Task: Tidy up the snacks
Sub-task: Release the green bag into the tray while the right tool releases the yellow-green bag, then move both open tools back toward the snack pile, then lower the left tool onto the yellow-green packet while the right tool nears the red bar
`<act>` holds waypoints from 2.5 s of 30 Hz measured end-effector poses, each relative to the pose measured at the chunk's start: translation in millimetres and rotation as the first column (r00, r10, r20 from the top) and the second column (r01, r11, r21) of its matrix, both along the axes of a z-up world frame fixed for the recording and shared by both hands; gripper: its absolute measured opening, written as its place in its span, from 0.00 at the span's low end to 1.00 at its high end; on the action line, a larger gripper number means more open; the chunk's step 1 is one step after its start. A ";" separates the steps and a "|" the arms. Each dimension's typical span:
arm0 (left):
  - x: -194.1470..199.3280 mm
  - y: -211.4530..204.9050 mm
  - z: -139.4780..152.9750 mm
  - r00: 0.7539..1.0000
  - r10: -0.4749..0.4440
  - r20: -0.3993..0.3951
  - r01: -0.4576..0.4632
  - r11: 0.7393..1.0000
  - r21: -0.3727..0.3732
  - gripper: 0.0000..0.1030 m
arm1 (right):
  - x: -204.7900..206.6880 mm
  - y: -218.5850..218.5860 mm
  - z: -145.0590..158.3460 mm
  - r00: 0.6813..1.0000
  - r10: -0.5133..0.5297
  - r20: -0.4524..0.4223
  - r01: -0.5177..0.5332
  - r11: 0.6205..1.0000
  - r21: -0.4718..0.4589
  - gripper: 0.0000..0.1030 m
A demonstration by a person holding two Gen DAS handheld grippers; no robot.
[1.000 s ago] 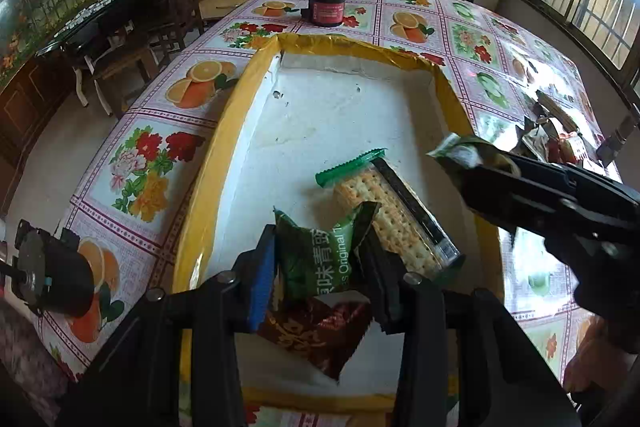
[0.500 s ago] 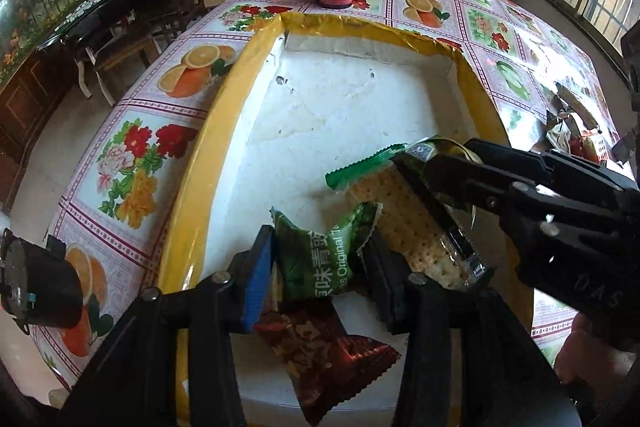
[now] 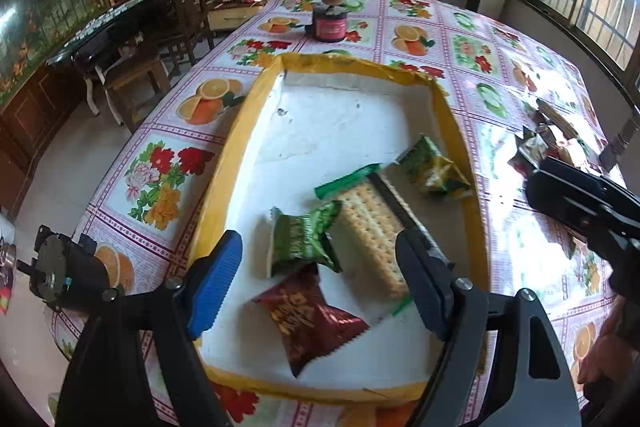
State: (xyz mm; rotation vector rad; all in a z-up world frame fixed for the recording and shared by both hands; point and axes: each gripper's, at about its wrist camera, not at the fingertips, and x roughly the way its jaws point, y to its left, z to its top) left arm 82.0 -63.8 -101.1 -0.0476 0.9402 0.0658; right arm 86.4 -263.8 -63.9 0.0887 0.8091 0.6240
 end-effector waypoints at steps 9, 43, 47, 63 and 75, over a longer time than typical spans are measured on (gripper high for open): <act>-12.0 -26.1 9.9 0.999 -0.048 0.012 0.047 0.999 0.015 0.82 | -29.9 -65.5 2.1 0.992 -0.127 -0.001 0.127 0.992 0.017 0.59; -32.8 -142.7 28.1 0.959 -0.283 0.011 0.283 0.959 0.000 0.85 | -69.2 -190.6 -18.6 0.933 -0.355 -0.059 0.357 0.933 0.045 0.64; -31.9 -154.2 24.4 0.952 -0.305 0.000 0.305 0.952 -0.003 0.86 | -72.1 -202.1 -20.7 0.925 -0.374 -0.062 0.377 0.925 0.044 0.64; -7.5 -178.8 3.9 0.934 -0.350 -0.070 0.343 0.935 -0.088 0.86 | -72.2 -222.7 -22.4 0.911 -0.409 -0.059 0.412 0.910 0.040 0.64; 16.3 -191.6 -4.3 0.928 -0.359 -0.099 0.344 0.928 -0.142 0.86 | -61.7 -224.3 -25.0 0.912 -0.404 -0.071 0.407 0.912 0.040 0.64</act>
